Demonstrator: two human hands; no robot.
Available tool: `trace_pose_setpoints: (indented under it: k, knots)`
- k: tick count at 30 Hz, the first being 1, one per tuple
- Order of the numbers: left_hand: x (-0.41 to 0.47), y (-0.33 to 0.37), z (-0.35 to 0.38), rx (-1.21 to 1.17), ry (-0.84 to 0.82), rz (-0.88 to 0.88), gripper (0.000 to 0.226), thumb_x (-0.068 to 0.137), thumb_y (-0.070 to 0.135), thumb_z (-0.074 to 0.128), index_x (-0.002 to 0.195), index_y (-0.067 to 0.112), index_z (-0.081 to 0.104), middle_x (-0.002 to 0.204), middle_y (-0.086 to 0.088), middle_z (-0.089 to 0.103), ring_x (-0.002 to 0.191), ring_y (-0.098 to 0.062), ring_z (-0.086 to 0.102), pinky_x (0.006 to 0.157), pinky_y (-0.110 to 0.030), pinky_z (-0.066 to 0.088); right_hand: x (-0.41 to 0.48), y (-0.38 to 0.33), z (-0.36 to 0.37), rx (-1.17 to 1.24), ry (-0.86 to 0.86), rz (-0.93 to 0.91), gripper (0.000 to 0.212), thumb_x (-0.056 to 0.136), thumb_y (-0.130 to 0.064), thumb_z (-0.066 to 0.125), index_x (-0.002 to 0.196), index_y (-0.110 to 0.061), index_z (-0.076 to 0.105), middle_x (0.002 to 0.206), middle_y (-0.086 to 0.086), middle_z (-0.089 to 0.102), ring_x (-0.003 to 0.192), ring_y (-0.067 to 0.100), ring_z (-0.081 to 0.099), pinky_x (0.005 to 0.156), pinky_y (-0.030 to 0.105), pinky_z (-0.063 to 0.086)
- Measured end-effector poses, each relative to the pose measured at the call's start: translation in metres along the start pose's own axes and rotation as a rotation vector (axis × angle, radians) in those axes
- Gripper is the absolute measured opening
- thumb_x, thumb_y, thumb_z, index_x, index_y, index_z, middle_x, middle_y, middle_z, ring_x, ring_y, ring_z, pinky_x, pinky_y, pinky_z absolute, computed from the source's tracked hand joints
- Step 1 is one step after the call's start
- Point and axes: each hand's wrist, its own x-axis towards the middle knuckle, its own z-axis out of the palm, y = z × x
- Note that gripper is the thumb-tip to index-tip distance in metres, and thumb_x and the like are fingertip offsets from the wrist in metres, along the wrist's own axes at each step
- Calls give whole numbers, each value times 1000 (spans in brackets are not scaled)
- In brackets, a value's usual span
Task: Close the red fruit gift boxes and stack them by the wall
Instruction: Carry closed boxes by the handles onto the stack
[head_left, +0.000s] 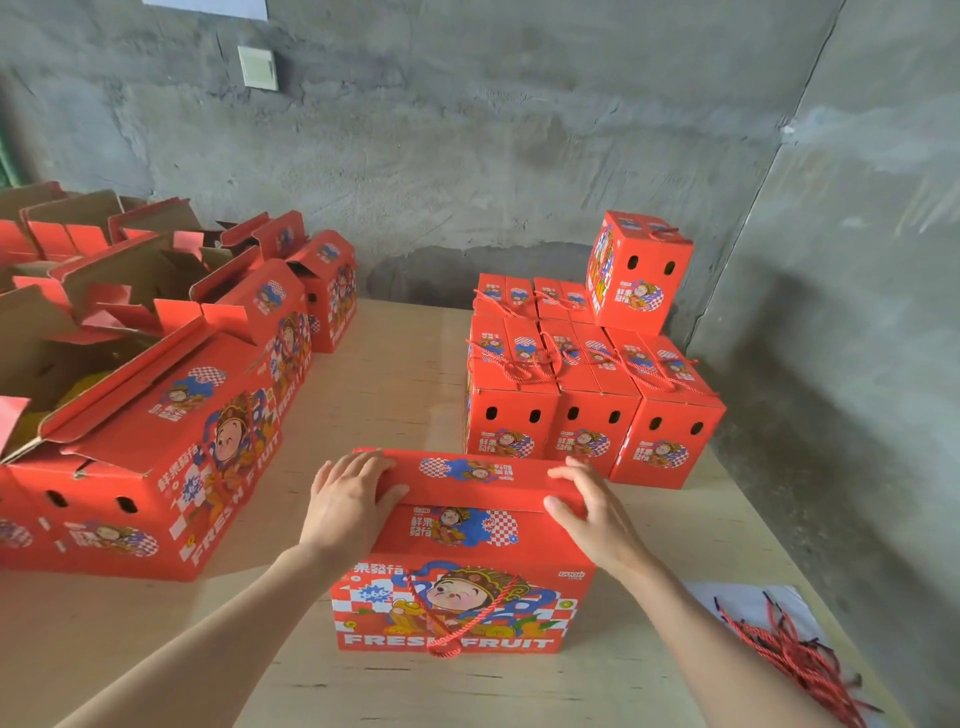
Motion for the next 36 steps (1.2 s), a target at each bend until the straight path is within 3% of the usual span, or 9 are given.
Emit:
trace_pose_setpoints:
  k: [4,7,9,12,18,23,33,36]
  knots:
    - [25,-8,-10,31,-288,17,56,82,66,52,120,25,43,154,-3,25,146,-23,9,116,-45,5,18,-7,-11,-313,-273,-87,52,94,-52,46,142,-55,24,159,-17,-5,144,4,-1,116,40,12]
    - [44,-10,-21,60,-441,14,67,76,73,53,120,25,38,132,0,44,135,-25,33,107,-42,26,28,-5,-19,-394,-377,-73,48,94,-59,39,137,-65,19,159,-15,2,146,9,8,114,45,21]
    - [49,-9,-22,86,-496,21,84,77,73,50,141,23,28,139,-2,38,134,-24,31,105,-42,33,32,-2,-19,-406,-382,-86,45,95,-59,36,135,-67,18,158,-14,9,145,13,18,111,44,27]
    - [48,-7,-17,179,-513,58,87,79,74,40,150,33,14,145,-3,27,137,-24,17,107,-46,35,34,1,-15,-409,-357,-127,43,97,-55,34,135,-68,18,157,-11,13,143,15,21,111,41,28]
    - [47,-7,-16,247,-536,77,85,77,76,29,150,37,10,144,-3,25,136,-24,16,107,-47,36,34,5,-15,-426,-357,-169,43,100,-50,30,138,-64,17,156,-8,14,145,12,11,114,38,20]
    - [47,-8,-15,242,-564,84,81,82,74,29,150,39,4,146,-3,20,138,-25,14,108,-47,34,32,7,-17,-435,-387,-182,45,102,-46,27,132,-69,4,158,-12,6,145,9,3,114,40,19]
    - [43,-8,-14,270,-503,106,80,78,76,18,149,43,4,145,0,23,135,-23,17,105,-44,38,31,11,-8,-400,-261,-217,45,102,-40,33,138,-59,15,155,-8,18,142,6,10,109,28,14]
    - [44,-11,-10,268,-549,98,73,83,74,21,147,47,-2,146,2,18,137,-24,14,106,-46,36,30,14,-8,-364,-300,-207,44,101,-44,32,141,-57,18,157,-13,10,144,6,2,113,33,11]
